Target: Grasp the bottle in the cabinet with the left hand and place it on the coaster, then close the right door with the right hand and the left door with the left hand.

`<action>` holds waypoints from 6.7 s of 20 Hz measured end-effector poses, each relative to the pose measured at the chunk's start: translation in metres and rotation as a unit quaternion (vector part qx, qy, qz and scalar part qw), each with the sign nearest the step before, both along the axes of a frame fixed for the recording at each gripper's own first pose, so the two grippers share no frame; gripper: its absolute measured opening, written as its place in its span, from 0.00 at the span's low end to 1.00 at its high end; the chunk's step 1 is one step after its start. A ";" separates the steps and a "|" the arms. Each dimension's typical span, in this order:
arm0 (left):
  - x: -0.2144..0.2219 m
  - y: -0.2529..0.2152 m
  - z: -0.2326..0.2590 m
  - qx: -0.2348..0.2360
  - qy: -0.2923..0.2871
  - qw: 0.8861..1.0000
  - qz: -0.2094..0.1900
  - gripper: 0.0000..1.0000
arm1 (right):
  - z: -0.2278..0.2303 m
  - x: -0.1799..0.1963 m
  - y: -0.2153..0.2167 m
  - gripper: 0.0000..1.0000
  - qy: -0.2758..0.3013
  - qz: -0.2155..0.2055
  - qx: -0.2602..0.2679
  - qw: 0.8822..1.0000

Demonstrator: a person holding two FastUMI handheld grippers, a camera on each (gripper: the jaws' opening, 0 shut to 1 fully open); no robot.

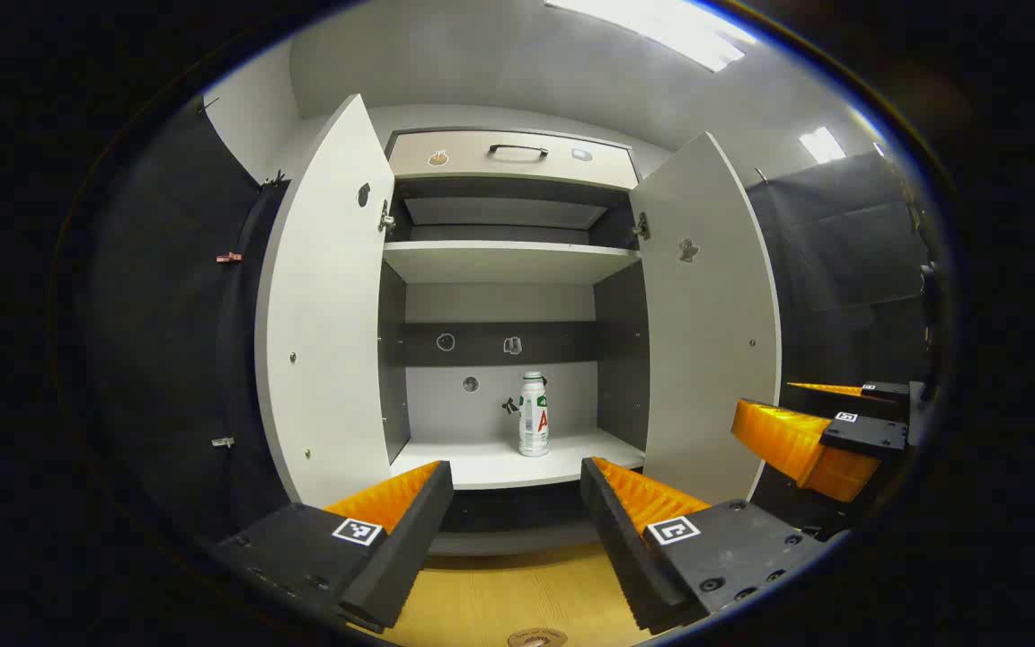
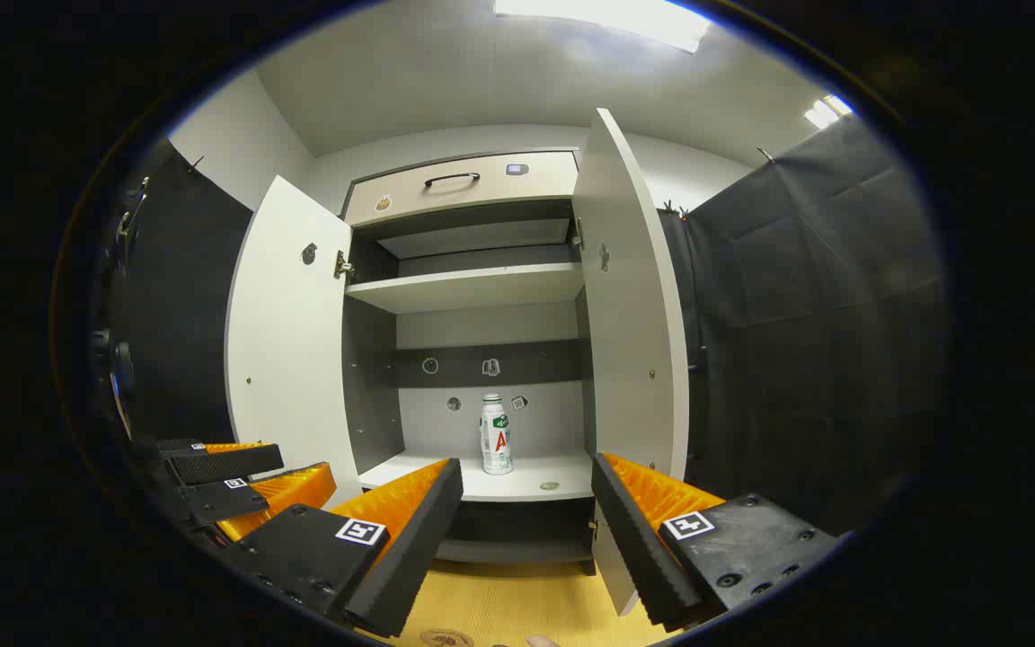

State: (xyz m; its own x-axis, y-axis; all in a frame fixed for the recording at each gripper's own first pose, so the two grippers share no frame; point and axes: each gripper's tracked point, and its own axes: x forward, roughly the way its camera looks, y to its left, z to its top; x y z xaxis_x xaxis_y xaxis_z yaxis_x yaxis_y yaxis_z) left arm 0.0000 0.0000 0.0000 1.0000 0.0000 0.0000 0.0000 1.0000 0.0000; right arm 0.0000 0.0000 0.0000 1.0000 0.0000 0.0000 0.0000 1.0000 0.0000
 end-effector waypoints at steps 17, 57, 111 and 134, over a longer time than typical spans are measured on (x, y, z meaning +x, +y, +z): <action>0.008 0.007 -0.016 0.003 0.015 1.000 -0.016 0.92 | -0.004 0.001 0.015 0.96 0.005 0.003 -0.012 1.000; 0.355 -0.030 -0.054 -0.021 0.013 0.997 -0.073 0.92 | -0.020 0.147 0.003 0.98 -0.036 0.049 -0.066 0.996; 0.108 0.014 -0.113 -0.043 0.030 0.995 -0.086 0.74 | -0.052 0.037 0.020 0.98 0.009 -0.005 -0.099 0.995; 0.050 -0.019 -0.371 -0.055 0.078 0.995 -0.011 0.74 | -0.278 0.024 -0.033 0.98 0.089 0.020 -0.116 0.989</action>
State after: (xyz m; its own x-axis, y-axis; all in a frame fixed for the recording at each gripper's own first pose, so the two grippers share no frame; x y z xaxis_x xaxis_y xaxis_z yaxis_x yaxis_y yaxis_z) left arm 0.0502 -0.0185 -0.3715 0.9876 -0.0306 -0.1540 0.0134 0.9937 -0.1116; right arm 0.0244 -0.0333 -0.2776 0.9834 0.0200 -0.1802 -0.0611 0.9723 -0.2254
